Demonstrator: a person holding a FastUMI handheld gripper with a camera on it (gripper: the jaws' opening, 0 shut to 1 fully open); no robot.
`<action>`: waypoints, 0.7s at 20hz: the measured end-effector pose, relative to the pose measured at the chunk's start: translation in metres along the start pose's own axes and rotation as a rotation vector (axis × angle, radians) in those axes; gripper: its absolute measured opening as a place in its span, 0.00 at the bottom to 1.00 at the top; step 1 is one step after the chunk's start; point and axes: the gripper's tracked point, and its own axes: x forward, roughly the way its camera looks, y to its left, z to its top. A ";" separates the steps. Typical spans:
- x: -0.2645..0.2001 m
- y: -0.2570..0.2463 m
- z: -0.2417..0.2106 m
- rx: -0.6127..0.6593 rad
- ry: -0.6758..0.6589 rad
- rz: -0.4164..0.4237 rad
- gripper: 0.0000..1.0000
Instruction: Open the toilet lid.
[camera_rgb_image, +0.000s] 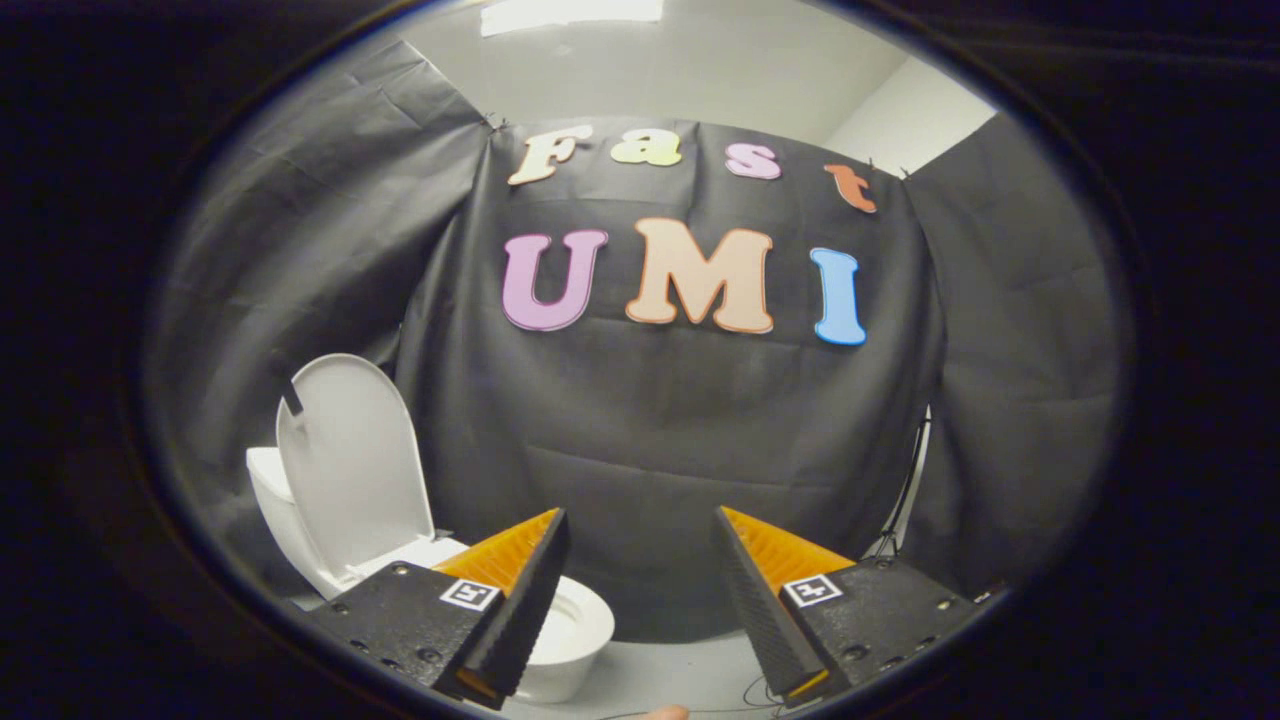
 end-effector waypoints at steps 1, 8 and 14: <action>-0.003 -0.003 -0.011 -0.002 0.015 0.001 0.88; -0.016 -0.023 -0.031 0.011 -0.012 -0.038 0.92; -0.026 -0.041 -0.045 -0.022 -0.013 -0.109 0.95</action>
